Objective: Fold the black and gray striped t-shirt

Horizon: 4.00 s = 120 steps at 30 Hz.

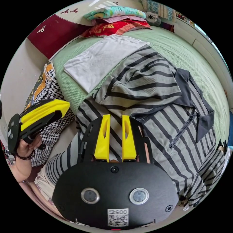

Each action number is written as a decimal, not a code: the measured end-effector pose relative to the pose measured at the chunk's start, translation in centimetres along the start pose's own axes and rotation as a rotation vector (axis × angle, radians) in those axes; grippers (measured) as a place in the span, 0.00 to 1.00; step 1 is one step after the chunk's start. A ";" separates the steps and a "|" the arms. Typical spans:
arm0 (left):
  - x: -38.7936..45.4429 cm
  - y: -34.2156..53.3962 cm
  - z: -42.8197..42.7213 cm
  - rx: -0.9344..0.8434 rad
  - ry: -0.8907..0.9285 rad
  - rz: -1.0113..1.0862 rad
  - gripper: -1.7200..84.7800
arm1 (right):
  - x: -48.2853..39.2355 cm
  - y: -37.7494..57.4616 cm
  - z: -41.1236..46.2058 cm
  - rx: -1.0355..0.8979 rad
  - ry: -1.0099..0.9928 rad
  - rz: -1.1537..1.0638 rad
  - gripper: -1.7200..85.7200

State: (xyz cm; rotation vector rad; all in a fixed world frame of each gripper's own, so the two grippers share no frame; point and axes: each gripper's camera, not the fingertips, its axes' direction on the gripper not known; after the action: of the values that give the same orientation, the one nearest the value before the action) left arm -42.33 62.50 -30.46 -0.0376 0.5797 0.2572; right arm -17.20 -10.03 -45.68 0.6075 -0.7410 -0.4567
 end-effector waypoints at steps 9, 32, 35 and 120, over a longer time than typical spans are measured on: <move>0.0 -1.2 1.0 0.028 -0.005 -0.005 0.08 | 0.7 2.1 -1.0 -0.045 0.065 -0.026 0.10; 1.2 -6.3 9.4 -0.062 -0.023 0.070 0.08 | 9.8 -8.7 -4.2 0.265 -0.008 0.310 0.11; 1.4 -6.9 9.3 -0.081 -0.038 0.134 0.05 | 10.6 -11.5 -0.1 0.096 -0.030 0.307 0.02; 34.6 -5.6 18.2 -0.124 0.057 0.429 0.01 | 30.9 44.1 -32.9 0.343 0.341 0.985 0.12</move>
State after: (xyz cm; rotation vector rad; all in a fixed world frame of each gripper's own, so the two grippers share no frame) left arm -3.28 67.02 -34.39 -0.0402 0.6244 0.7107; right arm 34.80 15.96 -21.14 0.5432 -0.7019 0.6793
